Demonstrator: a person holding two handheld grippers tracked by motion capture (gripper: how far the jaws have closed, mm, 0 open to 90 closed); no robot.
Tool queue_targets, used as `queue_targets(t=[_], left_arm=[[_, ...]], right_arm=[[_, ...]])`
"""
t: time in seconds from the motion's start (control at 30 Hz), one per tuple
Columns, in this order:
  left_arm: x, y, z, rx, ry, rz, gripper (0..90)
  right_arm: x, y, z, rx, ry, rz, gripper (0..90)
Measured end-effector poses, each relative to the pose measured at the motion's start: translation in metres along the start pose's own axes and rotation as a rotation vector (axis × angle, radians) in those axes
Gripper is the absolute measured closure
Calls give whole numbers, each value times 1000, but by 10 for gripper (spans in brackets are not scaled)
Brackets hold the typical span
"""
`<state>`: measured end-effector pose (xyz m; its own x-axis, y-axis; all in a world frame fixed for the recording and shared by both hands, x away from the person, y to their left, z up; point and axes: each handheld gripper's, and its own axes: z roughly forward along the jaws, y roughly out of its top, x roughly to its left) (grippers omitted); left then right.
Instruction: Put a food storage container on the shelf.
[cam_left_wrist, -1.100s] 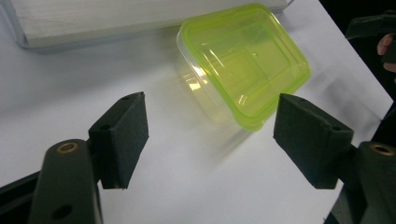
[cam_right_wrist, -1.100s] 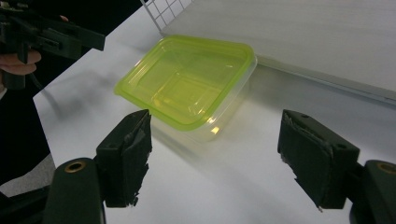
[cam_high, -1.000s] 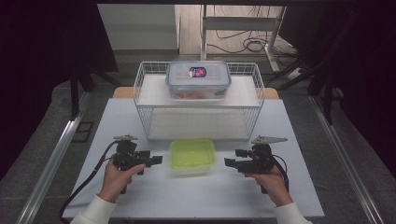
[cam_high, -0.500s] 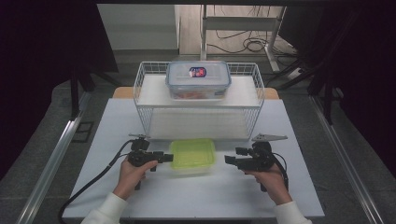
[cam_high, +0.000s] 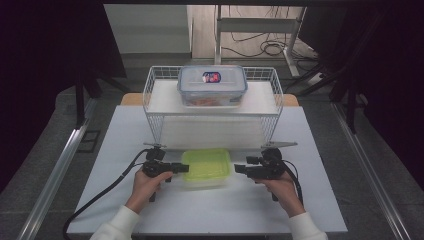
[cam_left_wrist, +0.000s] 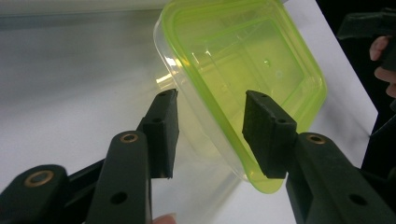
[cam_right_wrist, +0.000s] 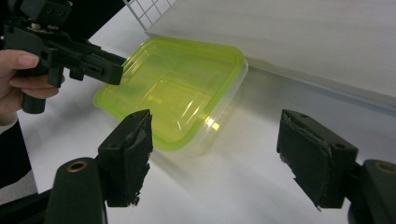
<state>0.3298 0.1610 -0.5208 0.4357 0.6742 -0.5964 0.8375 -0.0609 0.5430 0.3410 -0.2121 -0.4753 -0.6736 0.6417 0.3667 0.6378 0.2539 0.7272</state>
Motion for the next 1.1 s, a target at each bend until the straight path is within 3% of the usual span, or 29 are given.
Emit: queue_targets(t=[0.33,0.5,0.77,1.1], left_arm=[[1,1,0,-5,-6,-1,585],[3,1,2,2,-6,-3,588],[3,0,3,3,-25,-7,636],[-3,-3,1,-4,-24,11,692]], right_arm=[[-8,11,40,64,26,53,394],[-18,7,54,86,44,113,466],[-18,5,61,97,102,143,639],[-16,3,57,101,129,155,699]])
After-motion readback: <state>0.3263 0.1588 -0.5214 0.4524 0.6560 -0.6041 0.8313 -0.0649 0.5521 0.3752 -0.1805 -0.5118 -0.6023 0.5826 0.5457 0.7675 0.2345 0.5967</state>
